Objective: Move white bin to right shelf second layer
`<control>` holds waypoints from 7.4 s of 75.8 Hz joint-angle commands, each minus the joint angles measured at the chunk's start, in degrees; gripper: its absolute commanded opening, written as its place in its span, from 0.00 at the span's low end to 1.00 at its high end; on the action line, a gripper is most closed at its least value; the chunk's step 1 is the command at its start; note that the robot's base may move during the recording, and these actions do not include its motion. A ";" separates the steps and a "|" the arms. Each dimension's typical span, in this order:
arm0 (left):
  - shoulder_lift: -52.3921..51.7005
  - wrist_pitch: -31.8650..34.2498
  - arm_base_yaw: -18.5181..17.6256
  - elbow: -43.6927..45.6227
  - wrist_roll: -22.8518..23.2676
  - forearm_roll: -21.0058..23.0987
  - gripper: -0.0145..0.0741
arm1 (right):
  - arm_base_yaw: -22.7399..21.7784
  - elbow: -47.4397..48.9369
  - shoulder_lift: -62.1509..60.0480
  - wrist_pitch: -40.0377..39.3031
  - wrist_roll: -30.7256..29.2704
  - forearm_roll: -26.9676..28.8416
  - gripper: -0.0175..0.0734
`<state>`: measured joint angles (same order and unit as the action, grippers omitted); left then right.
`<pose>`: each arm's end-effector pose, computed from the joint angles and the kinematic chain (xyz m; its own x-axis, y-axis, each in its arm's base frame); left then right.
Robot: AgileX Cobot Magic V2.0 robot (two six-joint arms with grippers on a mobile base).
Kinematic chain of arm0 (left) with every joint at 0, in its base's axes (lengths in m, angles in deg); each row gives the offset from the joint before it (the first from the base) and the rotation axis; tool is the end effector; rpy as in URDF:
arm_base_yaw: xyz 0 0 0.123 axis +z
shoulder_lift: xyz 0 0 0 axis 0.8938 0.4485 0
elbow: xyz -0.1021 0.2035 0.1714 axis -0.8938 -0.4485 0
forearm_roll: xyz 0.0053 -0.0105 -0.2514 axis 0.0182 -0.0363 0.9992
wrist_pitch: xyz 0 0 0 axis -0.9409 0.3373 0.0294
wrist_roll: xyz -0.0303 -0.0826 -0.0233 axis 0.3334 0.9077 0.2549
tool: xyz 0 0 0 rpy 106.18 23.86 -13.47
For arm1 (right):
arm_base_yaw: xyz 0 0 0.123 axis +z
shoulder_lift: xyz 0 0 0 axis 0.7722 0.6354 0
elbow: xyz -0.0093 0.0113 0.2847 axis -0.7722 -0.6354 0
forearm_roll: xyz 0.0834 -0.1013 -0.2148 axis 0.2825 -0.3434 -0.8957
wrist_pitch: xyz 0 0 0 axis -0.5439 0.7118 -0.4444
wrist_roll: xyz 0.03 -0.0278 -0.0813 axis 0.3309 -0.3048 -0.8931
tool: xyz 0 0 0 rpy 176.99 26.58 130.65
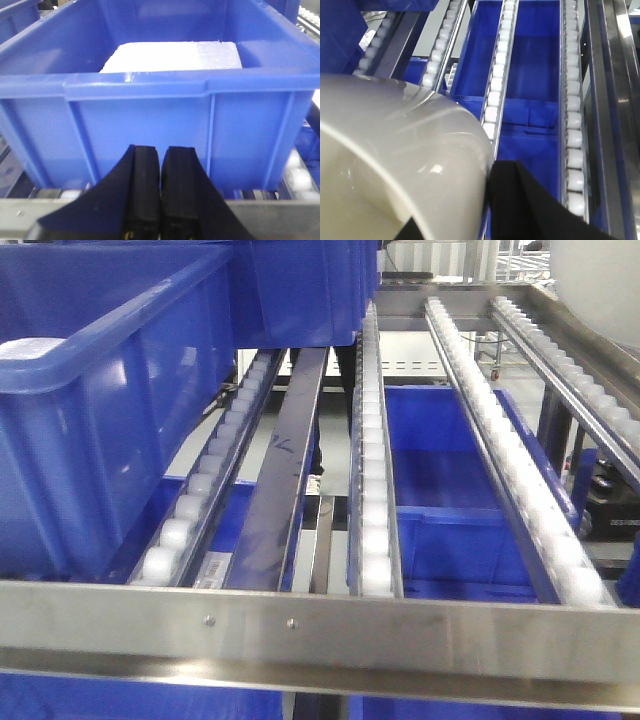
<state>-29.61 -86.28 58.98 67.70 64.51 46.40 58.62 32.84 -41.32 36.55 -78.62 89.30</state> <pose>0.0558 -0.0042 0.1960 -0.0743 0.0494 -0.9960 0.0795 0.9959 0.0434 0.1261 0.0189 0.3599 -0.3973 0.1089 -0.9112 -0.0865 0.9841 0.1553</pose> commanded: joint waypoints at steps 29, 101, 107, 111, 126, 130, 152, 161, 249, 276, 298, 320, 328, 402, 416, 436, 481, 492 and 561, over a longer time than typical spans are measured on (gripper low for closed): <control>-0.80 5.01 -0.15 -2.11 0.30 0.00 0.26 | -0.39 1.79 0.09 -5.73 -0.38 -0.19 0.25; -0.80 5.01 -0.15 -2.11 0.30 0.00 0.26 | -0.39 1.79 0.09 -5.73 -0.38 -0.19 0.25; -0.80 5.01 -0.15 -2.11 0.30 0.00 0.26 | -0.39 1.79 0.09 -5.73 -0.38 -0.19 0.25; -0.80 5.01 -0.15 -2.11 0.30 0.00 0.26 | -0.39 1.79 0.09 -5.95 -0.38 -0.19 0.25; -0.80 5.01 -0.15 -2.11 0.30 0.00 0.26 | -0.39 1.79 0.13 -7.01 -0.38 -0.19 0.25; -0.80 5.01 -0.15 -2.11 0.30 0.00 0.26 | -0.39 1.79 0.48 -7.05 -0.38 0.37 0.25; -0.80 5.01 -0.15 -2.11 0.30 0.00 0.26 | -0.33 2.17 10.65 -6.61 -0.38 4.60 0.25; -0.80 5.01 -0.15 -2.11 0.30 0.00 0.26 | -0.33 2.17 15.44 -6.19 -0.38 5.49 0.25; -0.80 5.01 -0.15 -2.11 0.30 0.00 0.26 | 5.81 2.17 35.07 -11.12 -0.92 5.38 0.25; -0.80 5.01 -0.15 -2.11 0.30 0.00 0.26 | 6.55 2.17 38.56 -11.34 -0.97 4.83 0.25; -0.80 5.01 -0.15 -2.11 0.30 0.00 0.26 | 6.55 2.17 41.39 -11.39 -0.97 4.59 0.25; -0.80 5.01 -0.15 -2.11 0.30 0.00 0.26 | 6.55 2.17 41.45 -11.71 -0.97 4.59 0.25; -0.80 5.01 -0.15 -2.11 0.30 0.00 0.26 | 6.55 2.17 41.45 -11.32 -0.97 4.59 0.26; -0.80 5.01 -0.15 -2.11 0.30 0.00 0.26 | 6.55 2.17 36.86 -17.93 -0.92 4.14 0.79; -0.80 5.01 -0.15 -2.11 0.30 0.00 0.26 | 6.55 2.17 31.55 -17.83 -0.92 4.14 0.79; -0.80 5.01 -0.15 -2.11 0.30 0.00 0.26 | 5.08 0.93 17.92 -21.55 -0.92 4.07 0.63; -0.80 5.01 -0.15 -2.11 0.30 0.00 0.26 | -12.70 -19.31 -19.90 -21.73 -0.92 3.25 0.25; -0.80 5.01 -0.15 -2.11 0.30 0.00 0.26 | -12.70 -19.44 -20.83 -18.25 -0.92 3.25 0.25; -0.80 5.01 -0.15 -2.11 0.30 0.00 0.26 | -13.62 -32.75 -30.51 -22.33 -0.92 2.15 0.25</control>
<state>-29.61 -86.28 58.98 67.70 64.51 46.40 45.33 2.43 -70.37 21.72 -79.00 92.22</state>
